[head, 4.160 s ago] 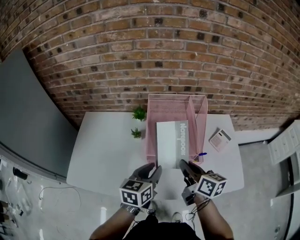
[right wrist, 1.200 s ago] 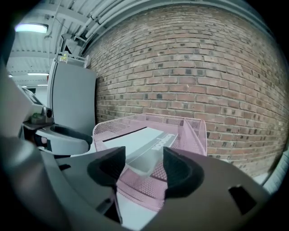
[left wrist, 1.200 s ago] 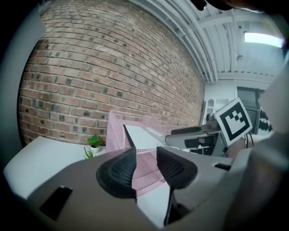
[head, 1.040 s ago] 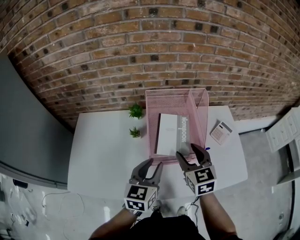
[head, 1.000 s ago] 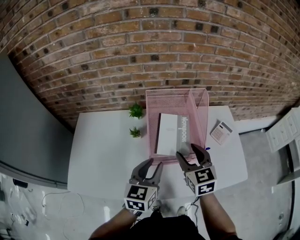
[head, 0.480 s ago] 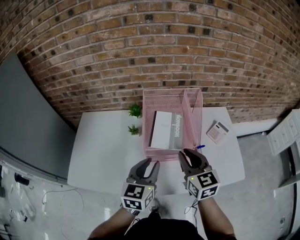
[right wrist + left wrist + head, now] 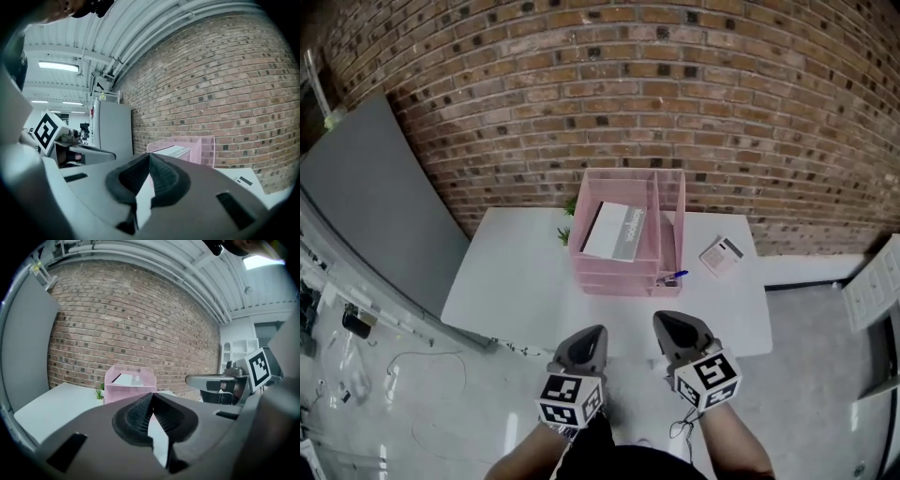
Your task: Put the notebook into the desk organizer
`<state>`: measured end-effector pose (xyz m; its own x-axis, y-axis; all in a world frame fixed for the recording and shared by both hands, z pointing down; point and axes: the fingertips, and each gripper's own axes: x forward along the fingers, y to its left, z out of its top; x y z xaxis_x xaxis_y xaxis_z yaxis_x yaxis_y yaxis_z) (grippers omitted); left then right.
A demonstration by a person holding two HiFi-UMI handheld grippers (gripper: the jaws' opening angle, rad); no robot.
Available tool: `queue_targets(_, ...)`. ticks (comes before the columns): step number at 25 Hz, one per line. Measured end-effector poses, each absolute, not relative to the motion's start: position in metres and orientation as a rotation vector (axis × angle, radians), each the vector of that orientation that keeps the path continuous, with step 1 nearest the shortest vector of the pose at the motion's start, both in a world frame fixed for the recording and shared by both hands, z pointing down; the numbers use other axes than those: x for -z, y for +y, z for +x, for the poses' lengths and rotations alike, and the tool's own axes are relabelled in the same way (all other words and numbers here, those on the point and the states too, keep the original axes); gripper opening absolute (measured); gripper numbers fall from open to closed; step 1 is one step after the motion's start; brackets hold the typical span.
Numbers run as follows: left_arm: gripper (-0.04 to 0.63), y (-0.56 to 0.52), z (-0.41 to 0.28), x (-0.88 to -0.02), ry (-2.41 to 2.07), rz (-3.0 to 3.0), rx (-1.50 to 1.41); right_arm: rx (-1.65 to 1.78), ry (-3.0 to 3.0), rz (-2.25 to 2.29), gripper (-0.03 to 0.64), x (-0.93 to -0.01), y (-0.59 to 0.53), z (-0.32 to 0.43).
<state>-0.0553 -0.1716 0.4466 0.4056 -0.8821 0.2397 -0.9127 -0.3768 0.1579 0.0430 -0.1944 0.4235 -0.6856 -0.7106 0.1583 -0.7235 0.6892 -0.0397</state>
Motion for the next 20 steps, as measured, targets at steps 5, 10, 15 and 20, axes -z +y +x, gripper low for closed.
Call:
queue_targets(5,0.006,-0.099,-0.043,-0.440,-1.631,2.352,-0.163,-0.173,-2.822,1.064,0.003,-0.423,-0.132,0.051)
queue_targets(10,0.006,-0.056,-0.043,-0.437,-1.659,2.334,-0.166,-0.182,-2.858,0.999,0.003,-0.421,-0.094,0.046)
queue_targets(15,0.006,-0.027,-0.064,-0.441,-1.685,2.290,-0.155,-0.213,-2.872,0.952,0.003,-0.428,-0.070,0.027)
queue_targets(20,0.006,-0.007,-0.094,-0.443,-1.684,2.279,-0.148,-0.282,-2.882,0.948,0.003,-0.431,-0.053,-0.006)
